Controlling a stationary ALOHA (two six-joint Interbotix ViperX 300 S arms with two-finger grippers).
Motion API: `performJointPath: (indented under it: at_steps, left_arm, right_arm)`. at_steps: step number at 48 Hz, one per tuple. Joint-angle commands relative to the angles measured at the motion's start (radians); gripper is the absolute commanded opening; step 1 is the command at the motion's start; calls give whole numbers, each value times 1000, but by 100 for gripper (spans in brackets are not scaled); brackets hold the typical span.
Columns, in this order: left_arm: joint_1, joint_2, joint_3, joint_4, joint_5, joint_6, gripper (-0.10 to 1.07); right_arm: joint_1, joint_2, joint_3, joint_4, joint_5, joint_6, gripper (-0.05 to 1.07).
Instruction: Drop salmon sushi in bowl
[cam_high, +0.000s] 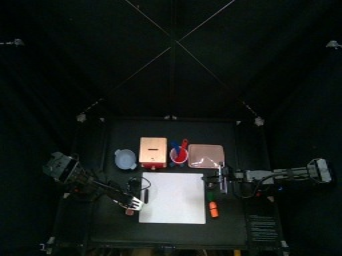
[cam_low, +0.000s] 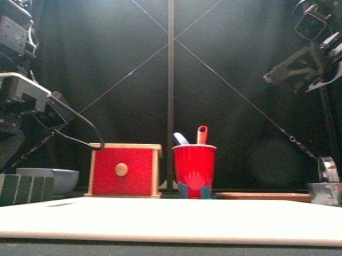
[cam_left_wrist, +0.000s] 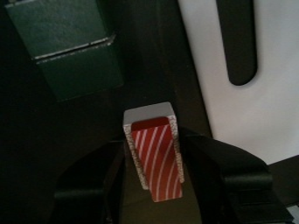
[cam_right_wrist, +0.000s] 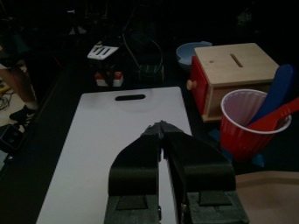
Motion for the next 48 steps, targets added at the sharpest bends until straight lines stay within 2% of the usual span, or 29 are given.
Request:
performJointPath:
  at_steps: [1, 11, 19, 25, 34, 40, 44, 48]
  left_arm:
    - [-2, -75, -21, 60, 12, 0, 73]
    - [37, -235, 25, 245, 43, 0, 73]
    - [129, -348, 92, 347, 44, 0, 73]
    - [198, -419, 129, 460, 44, 0, 73]
    - [350, -525, 206, 635, 38, 8, 73]
    - [439, -589, 252, 690, 37, 3, 73]
    - [499, -600, 273, 703, 35, 0, 73]
    - [531, -591, 291, 701, 25, 5, 74]
  right_arm:
    - [2, 5, -9, 2, -3, 0, 3]
    - [3, 6, -11, 5, -3, 2, 3]
    - [6, 6, -9, 11, -3, 0, 3]
    - [5, 6, -8, 11, -3, 0, 3]
    - [-2, 6, -5, 12, -3, 0, 3]
    - [-6, 6, -6, 6, -3, -2, 3]
    - [-8, 6, -5, 5, -3, -2, 3]
    - [-8, 6, -2, 5, -3, 0, 3]
